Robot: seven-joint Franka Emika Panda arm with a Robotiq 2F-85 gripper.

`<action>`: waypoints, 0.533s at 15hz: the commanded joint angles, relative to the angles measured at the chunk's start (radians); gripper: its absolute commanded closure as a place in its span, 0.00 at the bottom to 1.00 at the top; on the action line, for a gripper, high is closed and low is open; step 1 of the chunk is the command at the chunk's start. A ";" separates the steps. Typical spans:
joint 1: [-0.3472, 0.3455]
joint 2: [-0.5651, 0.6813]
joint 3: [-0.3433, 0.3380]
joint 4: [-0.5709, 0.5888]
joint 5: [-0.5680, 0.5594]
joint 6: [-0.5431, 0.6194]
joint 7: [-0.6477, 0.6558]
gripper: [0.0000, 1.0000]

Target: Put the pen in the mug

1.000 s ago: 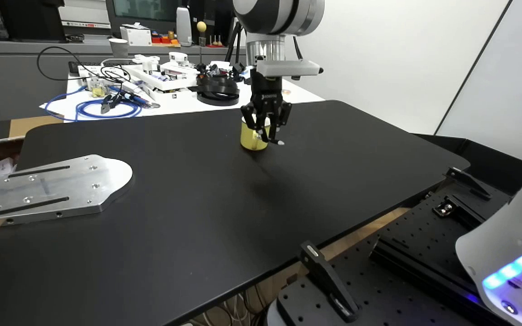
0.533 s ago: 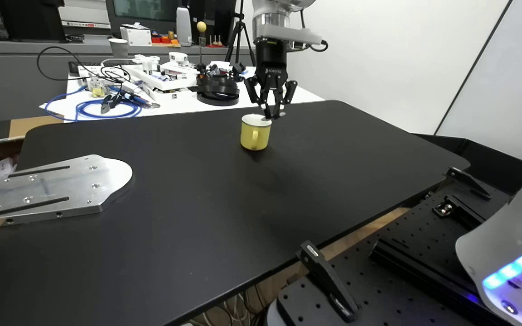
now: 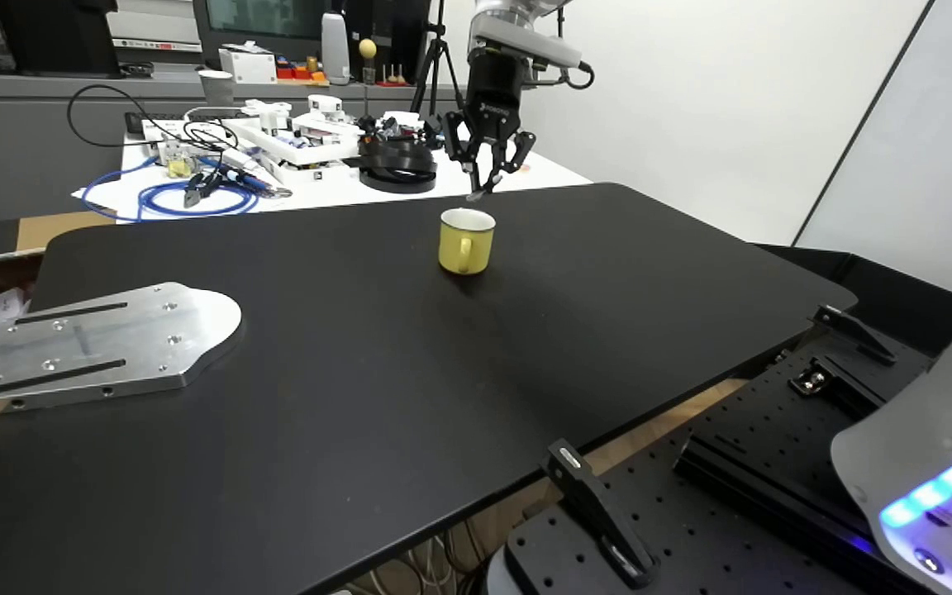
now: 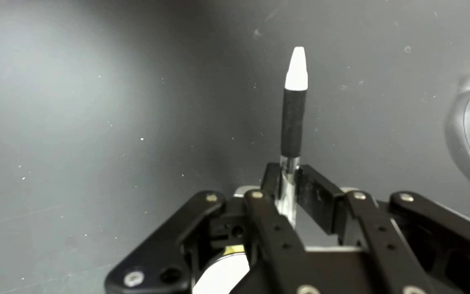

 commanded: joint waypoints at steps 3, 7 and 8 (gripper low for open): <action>-0.045 0.105 0.008 0.145 0.067 -0.047 0.005 0.95; -0.074 0.161 0.007 0.198 0.098 -0.039 -0.001 0.95; -0.083 0.173 0.008 0.206 0.108 -0.034 -0.002 0.95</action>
